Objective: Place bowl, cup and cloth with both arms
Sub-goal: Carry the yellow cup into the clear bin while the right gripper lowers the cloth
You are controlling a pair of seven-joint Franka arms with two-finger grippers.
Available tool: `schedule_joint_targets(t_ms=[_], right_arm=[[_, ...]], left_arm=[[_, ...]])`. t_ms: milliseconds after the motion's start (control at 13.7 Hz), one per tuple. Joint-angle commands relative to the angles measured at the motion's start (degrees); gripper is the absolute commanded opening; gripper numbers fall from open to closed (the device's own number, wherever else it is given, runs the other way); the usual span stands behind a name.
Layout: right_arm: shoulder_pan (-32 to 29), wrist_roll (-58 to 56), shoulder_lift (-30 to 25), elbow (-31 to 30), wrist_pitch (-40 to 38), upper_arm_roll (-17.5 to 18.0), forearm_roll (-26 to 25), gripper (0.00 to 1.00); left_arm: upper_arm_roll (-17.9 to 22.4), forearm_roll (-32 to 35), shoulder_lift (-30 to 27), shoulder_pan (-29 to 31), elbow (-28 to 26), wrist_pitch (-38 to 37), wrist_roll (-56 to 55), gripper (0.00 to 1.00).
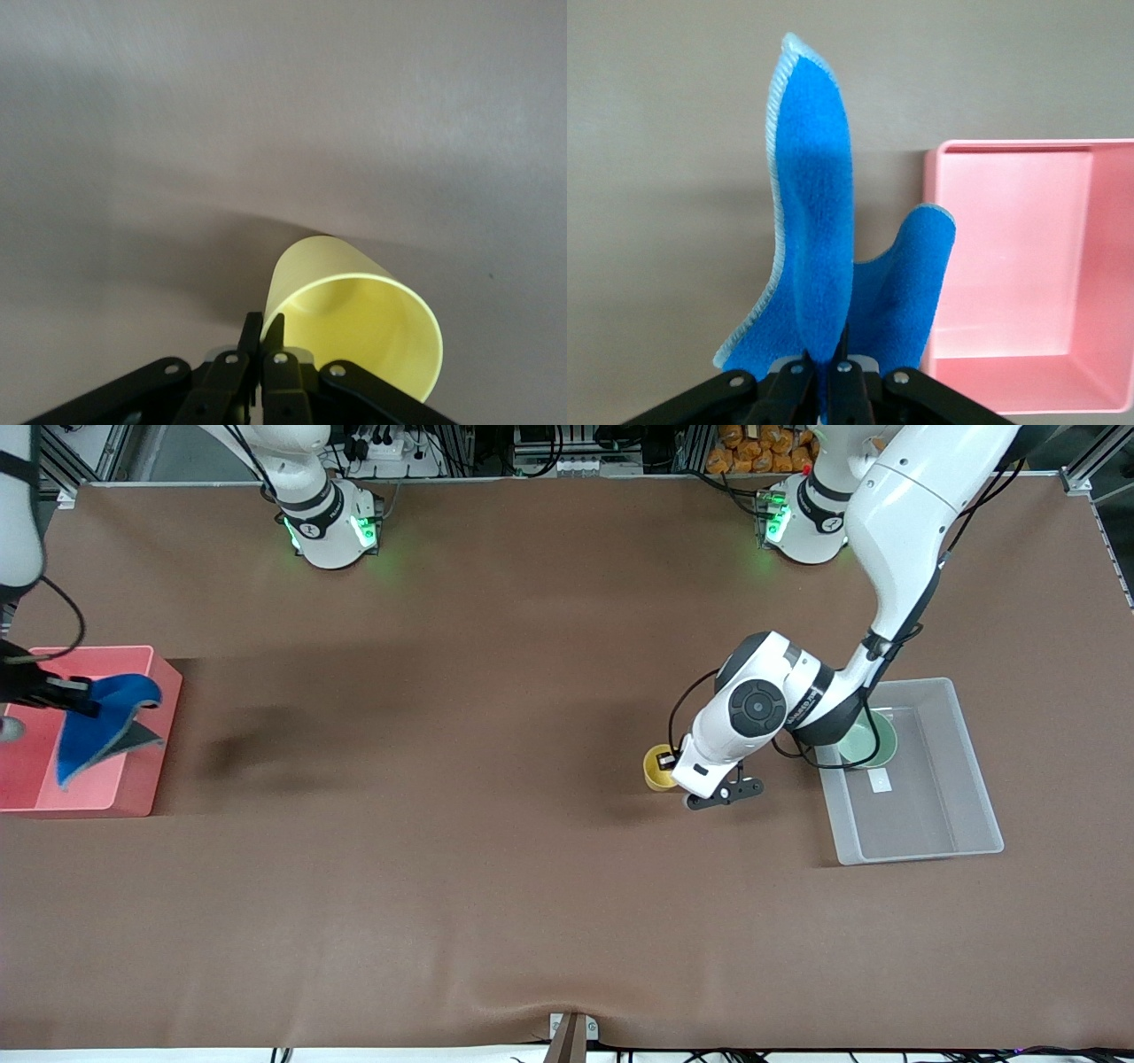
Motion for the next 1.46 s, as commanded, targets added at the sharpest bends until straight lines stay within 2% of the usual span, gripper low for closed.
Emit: schedule_joint_targets(t_ms=[0, 293, 585, 878, 1098, 1390], right_arm=[[-6.16, -7.22, 4.54, 4.05, -0.29, 1.14, -3.3, 0.0], [-12.67, -15.85, 12.45, 10.64, 0.06, 1.13, -6.82, 0.0], [-15.75, -19.11, 18.44, 13.04, 3.39, 1.14, -7.97, 0.0], [-16.28, -19.03, 24.94, 13.03, 3.93, 1.05, -8.06, 0.0], [-17.86, -19.2, 28.37, 12.86, 4.46, 1.13, -8.06, 0.0], [-18.74, -19.2, 30.84, 12.86, 5.86, 1.05, -8.06, 0.0]], left_arm=[[-0.2, 2.24, -6.68, 5.24, 0.08, -5.72, 7.52, 0.0], [-0.47, 1.36, -13.99, 15.61, -0.01, -13.56, 23.6, 0.0], [-0.47, 0.75, -16.11, 26.95, -0.01, -16.29, 42.84, 0.0], [-0.38, -0.31, -13.4, 34.34, -0.01, -14.54, 49.82, 0.0], [-0.29, -0.31, -9.18, 36.81, -0.1, -9.1, 50.62, 0.0], [-0.12, 0.39, -3.99, 37.0, -0.19, -5.66, 50.54, 0.0]])
